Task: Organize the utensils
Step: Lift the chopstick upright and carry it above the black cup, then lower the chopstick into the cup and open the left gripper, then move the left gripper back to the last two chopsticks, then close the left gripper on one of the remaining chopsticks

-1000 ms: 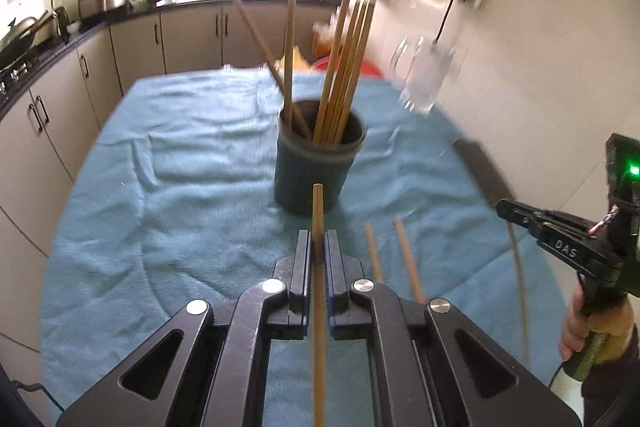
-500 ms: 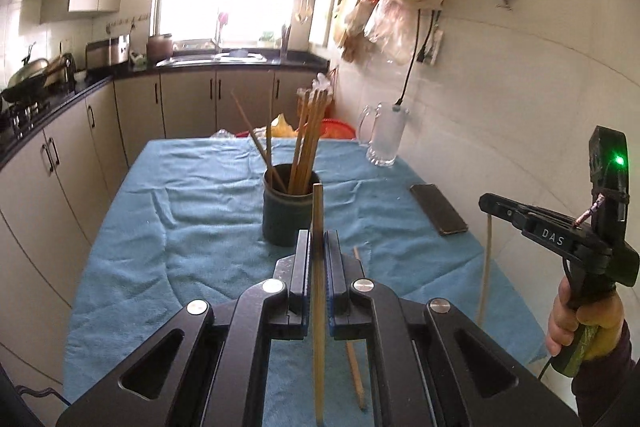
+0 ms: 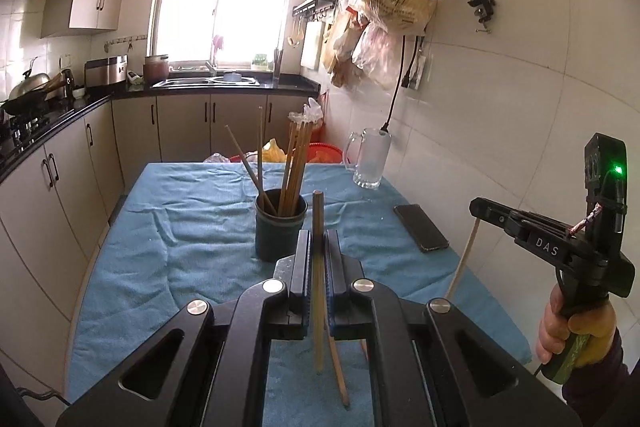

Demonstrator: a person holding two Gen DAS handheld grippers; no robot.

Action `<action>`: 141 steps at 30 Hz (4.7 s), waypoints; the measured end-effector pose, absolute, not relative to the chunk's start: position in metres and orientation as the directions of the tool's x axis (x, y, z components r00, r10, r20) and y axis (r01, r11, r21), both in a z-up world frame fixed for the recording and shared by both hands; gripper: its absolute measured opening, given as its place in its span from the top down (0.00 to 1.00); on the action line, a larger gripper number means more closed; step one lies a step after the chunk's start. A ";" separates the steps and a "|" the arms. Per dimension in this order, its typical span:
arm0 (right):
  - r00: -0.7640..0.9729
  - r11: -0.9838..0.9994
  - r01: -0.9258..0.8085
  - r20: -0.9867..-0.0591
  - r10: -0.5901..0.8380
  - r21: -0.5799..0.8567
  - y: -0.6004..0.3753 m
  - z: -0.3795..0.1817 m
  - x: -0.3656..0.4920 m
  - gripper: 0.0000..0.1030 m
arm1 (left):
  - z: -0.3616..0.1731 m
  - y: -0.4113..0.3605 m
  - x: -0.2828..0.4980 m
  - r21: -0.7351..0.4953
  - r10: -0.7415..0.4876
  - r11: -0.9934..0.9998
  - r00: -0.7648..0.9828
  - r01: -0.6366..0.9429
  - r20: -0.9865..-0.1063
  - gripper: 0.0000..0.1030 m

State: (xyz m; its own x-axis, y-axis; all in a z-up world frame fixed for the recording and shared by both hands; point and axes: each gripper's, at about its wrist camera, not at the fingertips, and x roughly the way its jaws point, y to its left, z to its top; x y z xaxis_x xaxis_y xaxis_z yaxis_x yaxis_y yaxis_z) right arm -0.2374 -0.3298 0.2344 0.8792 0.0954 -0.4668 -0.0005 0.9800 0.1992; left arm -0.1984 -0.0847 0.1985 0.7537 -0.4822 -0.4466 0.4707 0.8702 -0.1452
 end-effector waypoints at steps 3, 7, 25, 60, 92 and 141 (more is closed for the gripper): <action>0.884 0.980 -0.004 -0.457 0.095 0.197 -0.330 0.239 -0.236 0.95 | 0.203 -0.082 -0.196 -0.148 -0.482 0.871 0.758 0.469 -0.439 0.95; 0.891 0.982 -0.012 -0.444 0.097 0.190 -0.329 0.247 -0.229 0.94 | 0.210 -0.079 -0.189 -0.155 -0.482 0.872 0.761 0.464 -0.434 0.95; 0.920 0.979 -0.084 -0.363 0.147 0.183 -0.308 0.316 -0.146 0.94 | 0.282 -0.082 -0.094 -0.168 -0.425 0.905 0.836 0.390 -0.348 0.95; 0.850 0.945 0.013 -0.501 0.162 0.327 -0.314 0.252 0.002 0.63 | 0.240 -0.095 -0.016 -0.173 -0.368 0.930 0.810 0.324 -0.457 0.69; 0.700 0.956 0.198 -0.714 0.016 0.216 -0.310 0.117 -0.172 0.38 | 0.116 -0.070 -0.136 -0.029 -0.081 0.996 0.779 0.080 -0.622 0.53; 0.553 0.968 0.196 -0.833 0.025 0.159 -0.331 0.063 -0.201 0.92 | 0.012 -0.187 -0.123 -0.017 -0.238 0.905 0.473 0.425 -0.848 0.93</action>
State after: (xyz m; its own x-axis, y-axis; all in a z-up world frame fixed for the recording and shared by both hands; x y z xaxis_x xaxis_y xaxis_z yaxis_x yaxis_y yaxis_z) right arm -0.2007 -0.3311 0.0634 0.5533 0.0249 -0.8326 0.1958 0.9677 0.1590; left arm -0.1234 -0.1867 0.0121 0.4734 -0.2380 -0.8480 0.4252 0.9049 -0.0166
